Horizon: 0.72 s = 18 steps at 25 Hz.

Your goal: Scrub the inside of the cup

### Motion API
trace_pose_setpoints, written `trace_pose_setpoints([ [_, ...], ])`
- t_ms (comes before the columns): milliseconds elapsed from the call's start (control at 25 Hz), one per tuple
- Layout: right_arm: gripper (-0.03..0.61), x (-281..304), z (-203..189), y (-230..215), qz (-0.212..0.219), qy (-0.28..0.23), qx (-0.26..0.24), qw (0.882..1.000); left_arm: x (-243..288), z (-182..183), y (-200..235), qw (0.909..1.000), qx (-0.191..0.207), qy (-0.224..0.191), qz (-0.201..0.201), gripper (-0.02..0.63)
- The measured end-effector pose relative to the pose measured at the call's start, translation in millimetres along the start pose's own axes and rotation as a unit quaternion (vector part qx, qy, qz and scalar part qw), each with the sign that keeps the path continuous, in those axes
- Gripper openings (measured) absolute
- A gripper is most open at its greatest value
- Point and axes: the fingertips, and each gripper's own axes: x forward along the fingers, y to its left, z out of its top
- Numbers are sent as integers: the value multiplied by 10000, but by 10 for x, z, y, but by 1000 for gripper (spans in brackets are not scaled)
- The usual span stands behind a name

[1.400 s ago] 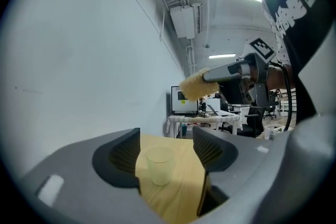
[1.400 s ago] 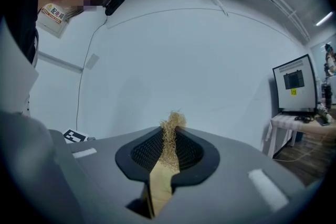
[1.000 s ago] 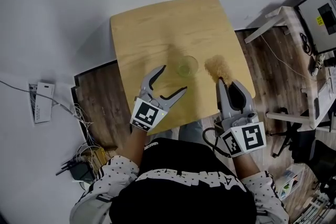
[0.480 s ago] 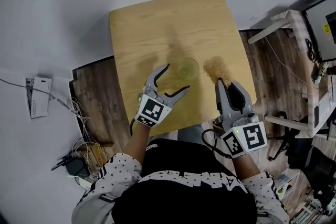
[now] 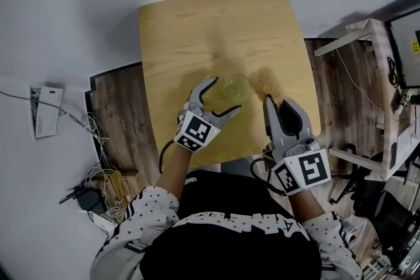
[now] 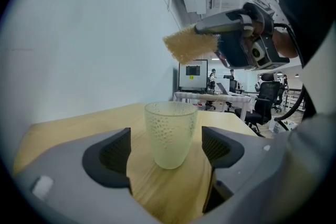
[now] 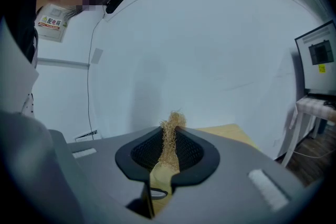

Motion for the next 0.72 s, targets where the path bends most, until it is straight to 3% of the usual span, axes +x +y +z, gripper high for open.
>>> trace_pose_setpoints([
  [200,69,33,-4,-53,-49,43,-49,10000,65,15,56,9998,-204,-71,5,410],
  [720,69,-20,4,-177,-162,27,-203,9997,276,-16,-67,9994,-136,212,-247,409],
])
